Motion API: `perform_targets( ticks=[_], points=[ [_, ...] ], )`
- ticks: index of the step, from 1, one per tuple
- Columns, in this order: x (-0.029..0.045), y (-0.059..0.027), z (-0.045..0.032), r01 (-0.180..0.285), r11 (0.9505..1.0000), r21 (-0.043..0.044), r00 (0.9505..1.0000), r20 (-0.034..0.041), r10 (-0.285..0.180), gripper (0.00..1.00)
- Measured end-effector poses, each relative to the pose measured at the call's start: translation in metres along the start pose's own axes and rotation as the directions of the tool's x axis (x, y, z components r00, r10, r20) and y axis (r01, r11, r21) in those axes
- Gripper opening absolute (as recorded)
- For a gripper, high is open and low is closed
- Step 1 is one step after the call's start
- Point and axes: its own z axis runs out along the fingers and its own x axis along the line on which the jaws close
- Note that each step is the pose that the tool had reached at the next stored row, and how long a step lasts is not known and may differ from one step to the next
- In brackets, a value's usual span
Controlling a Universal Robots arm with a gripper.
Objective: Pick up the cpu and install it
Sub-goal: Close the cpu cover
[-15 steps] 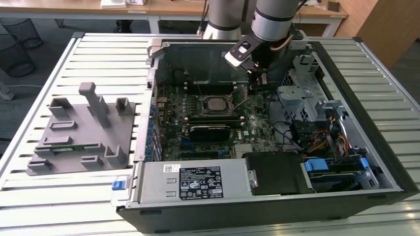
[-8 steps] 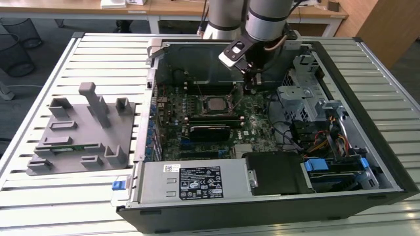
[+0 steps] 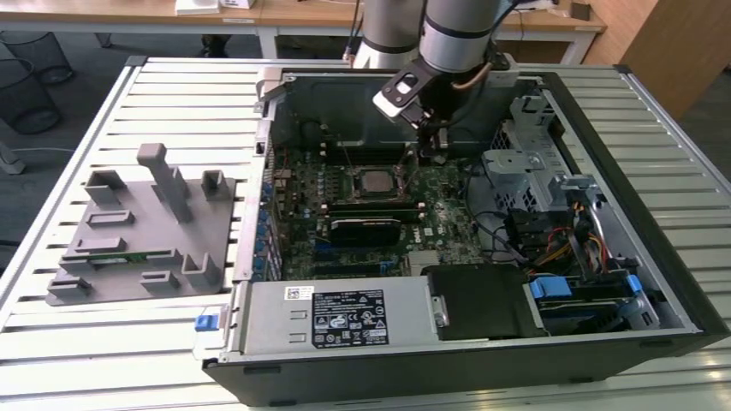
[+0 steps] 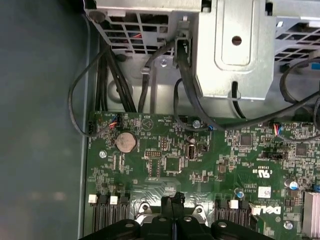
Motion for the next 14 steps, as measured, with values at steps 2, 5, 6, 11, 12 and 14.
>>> perform_targets(
  ticks=[2, 5, 6, 11, 12, 14],
  points=[
    [0.0, -0.0019, 0.0005, 0.0, 1.0, 0.0, 1.0, 0.0001, 0.0, 0.11],
    [0.0001, -0.0046, 0.0013, 0.0, 1.0, 0.0001, 1.0, 0.0001, 0.0, 0.11],
    [0.0002, -0.0055, 0.0016, 0.0, 1.0, 0.0, 1.0, 0.0001, 0.0, 0.11],
    [0.0003, -0.01, 0.0027, 0.0, 1.0, 0.0, 1.0, 0.0001, 0.0, 0.11],
    [0.0003, -0.0108, 0.003, 0.0, 1.0, 0.0, 1.0, 0.0001, 0.0, 0.11],
    [0.0004, -0.0125, 0.0035, 0.0, 1.0, 0.0, 1.0, 0.0, 0.0, 0.11]
  ],
)
